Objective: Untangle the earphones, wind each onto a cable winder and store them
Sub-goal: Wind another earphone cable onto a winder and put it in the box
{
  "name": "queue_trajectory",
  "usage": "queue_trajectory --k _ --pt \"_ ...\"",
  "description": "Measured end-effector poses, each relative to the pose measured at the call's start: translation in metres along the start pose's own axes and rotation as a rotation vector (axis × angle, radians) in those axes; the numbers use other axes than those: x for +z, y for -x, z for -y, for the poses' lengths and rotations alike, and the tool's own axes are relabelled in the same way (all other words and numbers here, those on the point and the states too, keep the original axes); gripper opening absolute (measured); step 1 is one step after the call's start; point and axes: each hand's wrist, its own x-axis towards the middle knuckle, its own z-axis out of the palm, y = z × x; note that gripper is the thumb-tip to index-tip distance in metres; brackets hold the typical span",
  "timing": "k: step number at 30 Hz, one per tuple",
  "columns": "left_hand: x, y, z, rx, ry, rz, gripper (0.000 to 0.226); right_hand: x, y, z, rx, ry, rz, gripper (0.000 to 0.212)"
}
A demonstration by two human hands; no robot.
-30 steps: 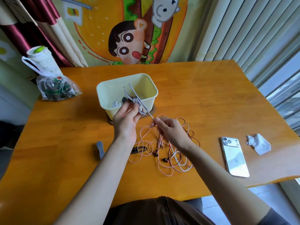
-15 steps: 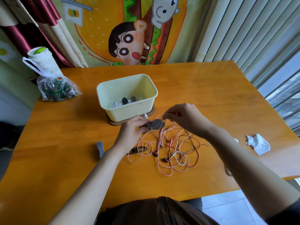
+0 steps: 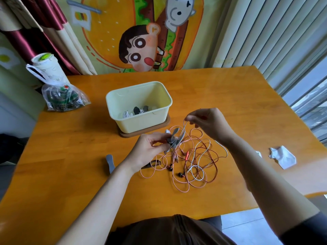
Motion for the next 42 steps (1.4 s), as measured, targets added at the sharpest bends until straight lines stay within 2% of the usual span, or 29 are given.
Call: queue_trajectory --k 4,9,12,14,16,21,24,26,29,33,36,38,40,42 --pt "0.013 0.001 -0.025 0.068 0.31 0.016 0.03 0.011 0.004 0.001 0.097 -0.208 -0.023 0.016" --pt "0.018 -0.007 -0.033 0.023 0.581 -0.124 0.032 0.041 0.016 0.005 0.225 -0.458 -0.002 0.031" --pt "0.013 -0.009 -0.03 -0.017 0.659 -0.193 0.032 0.044 0.018 0.012 0.195 -0.382 -0.081 0.025" --pt "0.01 -0.008 -0.028 -0.039 0.654 -0.231 0.03 0.038 0.016 0.013 0.135 -0.197 -0.175 0.018" --pt "0.007 -0.007 -0.025 -0.059 0.653 -0.249 0.03 0.03 0.013 0.015 0.072 -0.069 -0.202 0.02" --pt "0.008 -0.008 -0.025 -0.115 0.68 -0.243 0.031 0.026 0.007 0.018 -0.033 0.206 -0.055 0.025" --pt "0.008 -0.008 -0.023 -0.157 0.659 -0.27 0.037 0.03 0.014 0.023 -0.084 0.072 -0.045 0.046" --pt "0.006 -0.006 -0.021 -0.18 0.652 -0.286 0.038 0.031 0.02 0.029 -0.154 -0.045 0.002 0.048" --pt "0.005 -0.004 -0.019 -0.196 0.645 -0.279 0.037 0.034 0.026 0.032 -0.201 -0.079 0.093 0.037" --pt "0.005 -0.004 -0.018 -0.209 0.663 -0.261 0.035 0.038 0.03 0.026 -0.238 -0.046 0.135 0.023" --pt "0.006 -0.005 -0.017 -0.213 0.672 -0.258 0.035 0.04 0.032 0.021 -0.284 0.091 0.134 0.034" --pt "0.007 -0.005 -0.015 -0.222 0.66 -0.254 0.034 0.04 0.03 0.02 -0.313 0.138 0.116 0.031" --pt "0.008 -0.005 -0.013 -0.236 0.62 -0.239 0.031 0.035 0.025 0.024 -0.254 0.032 0.081 0.014" --pt "0.008 -0.004 -0.011 -0.235 0.564 -0.219 0.026 0.027 0.019 0.027 -0.196 -0.022 0.046 0.009"
